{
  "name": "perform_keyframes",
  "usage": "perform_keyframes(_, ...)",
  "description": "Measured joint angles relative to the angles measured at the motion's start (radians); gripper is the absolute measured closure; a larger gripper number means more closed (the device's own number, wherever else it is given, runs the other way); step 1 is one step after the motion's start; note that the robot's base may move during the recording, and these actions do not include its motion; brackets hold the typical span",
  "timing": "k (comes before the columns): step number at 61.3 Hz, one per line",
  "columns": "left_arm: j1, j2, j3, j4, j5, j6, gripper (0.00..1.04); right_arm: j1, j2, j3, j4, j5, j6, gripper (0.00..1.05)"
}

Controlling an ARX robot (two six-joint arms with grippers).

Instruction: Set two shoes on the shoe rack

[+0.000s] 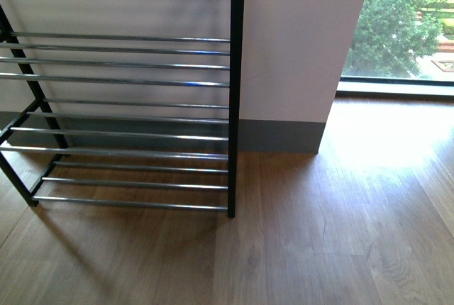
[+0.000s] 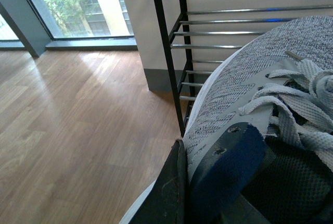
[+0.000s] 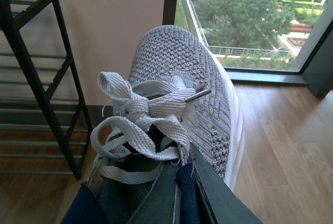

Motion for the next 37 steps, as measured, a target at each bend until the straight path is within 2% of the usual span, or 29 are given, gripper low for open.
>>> perform_keyframes(37,0.0,0.0,0.0,0.0,0.002,0.0,1.03,0.0,0.003,0.0,0.0,-0.002,0.0,1.03)
